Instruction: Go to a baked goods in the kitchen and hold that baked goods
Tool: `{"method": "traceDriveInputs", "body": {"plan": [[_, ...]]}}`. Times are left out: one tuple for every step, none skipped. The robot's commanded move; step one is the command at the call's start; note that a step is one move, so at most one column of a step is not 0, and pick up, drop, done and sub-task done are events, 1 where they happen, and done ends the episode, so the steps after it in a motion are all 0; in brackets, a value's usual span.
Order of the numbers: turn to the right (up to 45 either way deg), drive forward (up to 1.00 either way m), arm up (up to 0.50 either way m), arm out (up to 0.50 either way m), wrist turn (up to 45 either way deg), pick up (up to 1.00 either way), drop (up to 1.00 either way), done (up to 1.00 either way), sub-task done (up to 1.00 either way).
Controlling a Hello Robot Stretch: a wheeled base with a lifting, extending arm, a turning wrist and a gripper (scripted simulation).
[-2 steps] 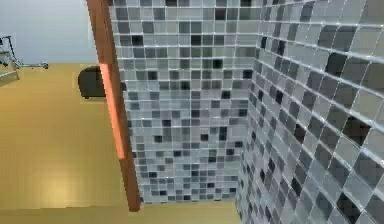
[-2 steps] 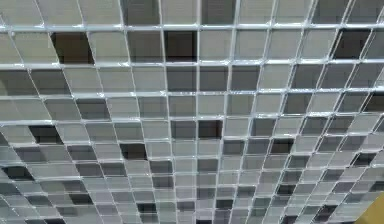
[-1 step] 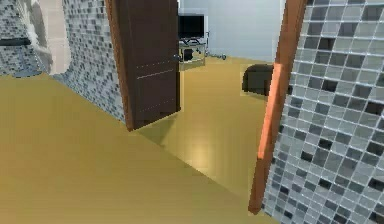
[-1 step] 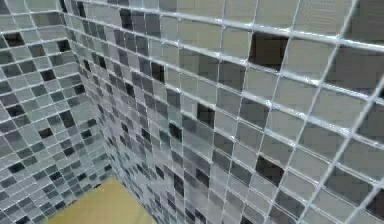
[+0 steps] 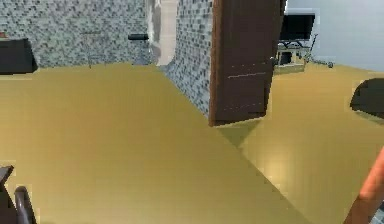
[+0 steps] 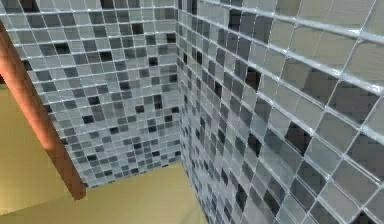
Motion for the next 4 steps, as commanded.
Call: {"method": "traceDriveInputs", "body": {"plan": [[0.0, 0.20, 0.00, 0.00, 0.0, 0.00, 0.00, 0.00, 0.00], [-18.0, 0.00, 0.00, 0.00, 0.0, 0.00, 0.00, 0.00, 0.00], [0.0, 0.30, 0.00, 0.00, 0.0, 0.00, 0.00, 0.00, 0.00], [-27.0, 0.00, 0.00, 0.00, 0.0, 0.00, 0.00, 0.00, 0.00]]}}
